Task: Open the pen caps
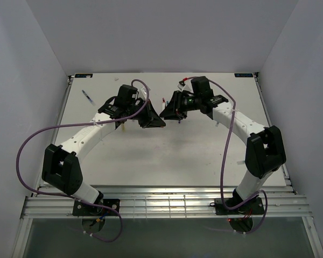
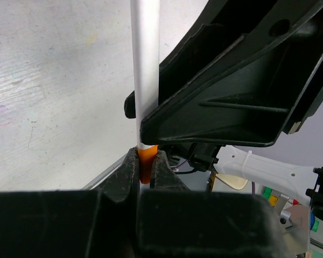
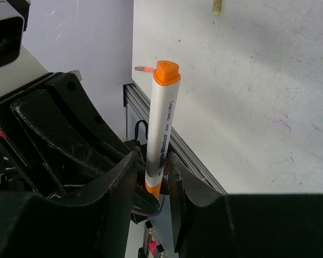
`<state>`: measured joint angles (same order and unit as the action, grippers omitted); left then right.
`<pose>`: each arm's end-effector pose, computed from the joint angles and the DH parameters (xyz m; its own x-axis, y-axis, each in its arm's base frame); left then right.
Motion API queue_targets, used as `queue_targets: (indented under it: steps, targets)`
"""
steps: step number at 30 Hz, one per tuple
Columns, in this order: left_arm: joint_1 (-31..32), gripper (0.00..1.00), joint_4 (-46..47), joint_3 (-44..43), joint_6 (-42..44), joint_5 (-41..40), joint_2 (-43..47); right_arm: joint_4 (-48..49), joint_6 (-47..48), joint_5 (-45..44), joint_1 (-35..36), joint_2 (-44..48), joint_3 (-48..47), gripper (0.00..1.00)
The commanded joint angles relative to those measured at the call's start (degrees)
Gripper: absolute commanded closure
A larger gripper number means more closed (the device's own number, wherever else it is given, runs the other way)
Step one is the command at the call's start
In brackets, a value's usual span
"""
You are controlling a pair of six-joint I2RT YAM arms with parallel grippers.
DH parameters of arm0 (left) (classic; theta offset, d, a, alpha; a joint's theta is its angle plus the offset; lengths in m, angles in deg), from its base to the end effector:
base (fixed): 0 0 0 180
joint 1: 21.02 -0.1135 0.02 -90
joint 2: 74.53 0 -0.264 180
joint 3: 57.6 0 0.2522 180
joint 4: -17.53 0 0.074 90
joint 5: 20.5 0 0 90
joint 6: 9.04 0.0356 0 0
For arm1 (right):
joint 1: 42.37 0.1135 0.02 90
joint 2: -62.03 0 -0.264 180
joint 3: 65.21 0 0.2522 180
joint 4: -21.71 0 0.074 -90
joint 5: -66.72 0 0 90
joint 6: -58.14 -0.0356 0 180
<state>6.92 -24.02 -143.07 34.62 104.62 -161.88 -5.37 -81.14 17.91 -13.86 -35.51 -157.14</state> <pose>0.2861 -0.1749 0.2981 -0.9636 -0.1588 -0.2152 0.0800 0.5968 -0.7984 0.3319 0.2070 0.2961 -0.9510 0.1325 -0.2795 -0.1923 0.4542 0.8699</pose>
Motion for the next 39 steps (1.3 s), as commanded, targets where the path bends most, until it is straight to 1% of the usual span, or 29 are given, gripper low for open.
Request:
queue_targets:
  steps: [1,2,3,5,10,14,17,18,20,22,24,25,26,27,28,29,30,32,34,35,38,39]
  targets:
    - [0.27,1.00,-1.21,-1.42,1.70,-0.04,1.57,0.40,1.55,2.40,1.10,-1.34,-2.60,0.65]
    - [0.27,1.00,-1.30,-1.42,1.70,-0.04,1.83,0.40,1.55,2.40,1.37,-1.60,-2.77,0.67]
    - [0.27,1.00,-1.47,-1.42,1.70,-0.04,1.83,0.40,1.46,2.49,1.72,-1.87,-2.86,0.78]
    - [0.27,1.00,-1.65,-1.08,1.79,0.04,2.18,0.32,1.38,2.23,2.07,-2.30,-3.13,0.92]
    - [0.27,1.00,-1.92,0.77,1.61,0.22,3.33,-0.04,1.55,-0.32,2.16,-2.74,-3.48,0.92]
    - [0.36,1.00,-2.00,2.70,1.61,0.31,4.29,-1.61,2.08,-1.81,2.25,-4.59,-6.45,0.92]
    - [0.27,1.00,-2.79,3.67,1.96,0.31,4.56,-3.99,3.83,-7.60,2.07,-4.42,-8.04,0.92]
    - [0.27,1.00,-3.58,4.02,2.14,0.13,4.56,-4.17,4.27,-11.62,2.16,-4.33,-8.83,0.92]
    - [0.36,1.00,-4.55,5.34,2.58,-0.22,5.00,-5.48,3.40,-14.55,1.81,-4.94,-10.15,0.92]
    - [0.27,1.00,-5.69,6.39,3.36,-2.23,5.26,-6.89,1.30,-17.71,1.46,-5.73,-13.14,0.92]
    - [0.44,1.00,-8.93,6.49,3.89,-5.39,5.79,-9.43,-0.46,-20.52,1.37,-7.14,-15.42,0.92]
    - [0.53,1.00,-11.12,6.31,4.07,-9.67,5.96,-11.27,-0.99,-21.49,1.37,-8.01,-19.43,0.92]
    - [0.53,1.00,-12.97,6.22,4.16,-11.45,6.23,-16.60,-0.47,-22.46,1.46,-10.63,-22.52,0.92]
    - [0.62,1.00,-13.69,6.05,4.25,-13.04,6.32,-19.35,0.49,-25.17,1.63,-12.14,-25.77,0.92]
    - [0.62,1.00,-14.30,5.87,4.34,-14.18,6.32,-22.07,2.06,-27.46,1.98,-13.63,-32.68,0.92]
    - [0.62,1.00,-14.92,5.52,4.34,-16.54,6.40,-24.80,6.17,-29.74,2.33,-16.78,-36.05,0.92]
    - [0.62,1.00,-16.14,5.35,4.16,-17.53,6.23,-30.48,8.04,-34.03,2.86,-18.46,-39.48,0.92]
    - [0.62,1.00,-16.51,5.17,3.55,-19.02,6.14,-34.13,11.72,-36.70,3.21,-21.28,-44.42,0.92]
    - [0.62,1.00,-15.89,5.43,3.46,-18.77,6.14,-31.17,13.23,-35.22,3.30,-19.46,-40.68,0.92]
    - [0.62,1.00,-15.11,5.78,3.54,-17.98,5.97,-30.89,14.72,-34.60,3.22,-18.92,-36.74,0.92]
    - [0.62,1.00,-14.84,7.27,3.63,-17.19,4.21,-31.68,18.94,-31.79,3.92,-16.47,-30.75,0.92]
    - [0.62,1.00,-14.57,8.23,3.55,-16.84,3.77,-30.81,21.13,-29.87,4.44,-15.33,-24.46,0.92]
